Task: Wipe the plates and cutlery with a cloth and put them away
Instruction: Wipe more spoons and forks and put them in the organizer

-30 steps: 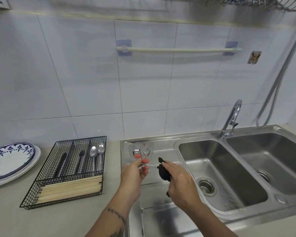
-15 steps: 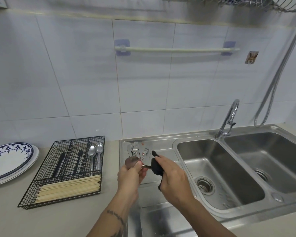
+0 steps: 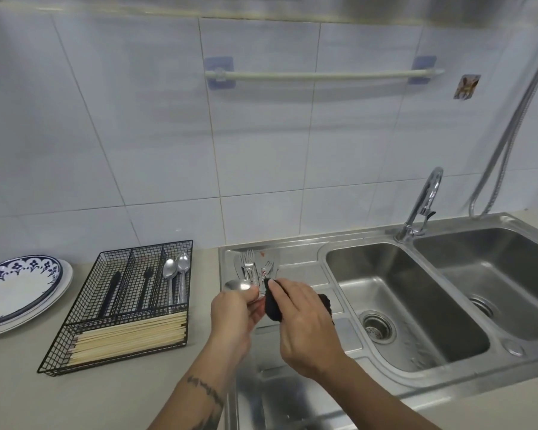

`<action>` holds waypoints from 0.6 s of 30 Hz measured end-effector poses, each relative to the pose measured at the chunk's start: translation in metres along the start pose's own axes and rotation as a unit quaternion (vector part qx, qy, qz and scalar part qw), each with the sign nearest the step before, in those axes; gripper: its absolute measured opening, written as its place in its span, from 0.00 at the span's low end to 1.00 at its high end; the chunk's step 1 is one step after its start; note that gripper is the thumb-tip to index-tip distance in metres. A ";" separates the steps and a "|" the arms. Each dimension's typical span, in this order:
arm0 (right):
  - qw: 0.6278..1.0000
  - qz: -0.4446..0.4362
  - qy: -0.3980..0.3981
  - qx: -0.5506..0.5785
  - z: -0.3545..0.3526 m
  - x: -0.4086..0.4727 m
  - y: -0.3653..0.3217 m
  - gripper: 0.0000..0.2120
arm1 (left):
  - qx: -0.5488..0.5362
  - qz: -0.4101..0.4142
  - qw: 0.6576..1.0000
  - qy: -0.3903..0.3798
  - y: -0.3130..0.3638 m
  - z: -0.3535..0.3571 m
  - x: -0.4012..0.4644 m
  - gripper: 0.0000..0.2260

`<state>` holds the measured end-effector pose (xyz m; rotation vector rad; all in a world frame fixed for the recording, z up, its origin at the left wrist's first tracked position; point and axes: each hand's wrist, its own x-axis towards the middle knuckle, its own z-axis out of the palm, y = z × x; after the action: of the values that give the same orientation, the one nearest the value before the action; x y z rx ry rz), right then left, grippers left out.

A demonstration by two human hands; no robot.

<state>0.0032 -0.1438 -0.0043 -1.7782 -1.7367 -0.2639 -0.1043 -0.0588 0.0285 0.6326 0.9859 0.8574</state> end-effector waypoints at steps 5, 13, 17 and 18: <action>0.997 -0.013 -0.050 -0.063 0.014 0.001 0.004 0.28 | -0.004 -0.012 1.000 0.015 -0.003 -0.008 0.006 0.05; 0.987 -0.034 -0.130 -0.090 0.042 0.015 0.033 0.36 | 0.021 -0.028 0.997 0.063 -0.003 -0.032 0.044 0.03; 0.986 -0.071 -0.130 -0.077 0.059 0.033 0.025 0.35 | 0.007 -0.033 0.996 0.088 0.003 -0.038 0.069 0.04; 0.985 -0.079 -0.135 -0.076 0.063 0.038 0.025 0.37 | 0.000 -0.034 0.995 0.096 0.005 -0.040 0.075 0.04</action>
<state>0.0135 -0.0755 -0.0400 -1.8556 -2.1036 -0.2364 -0.1203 0.0102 -0.0180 0.5209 1.1742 0.8697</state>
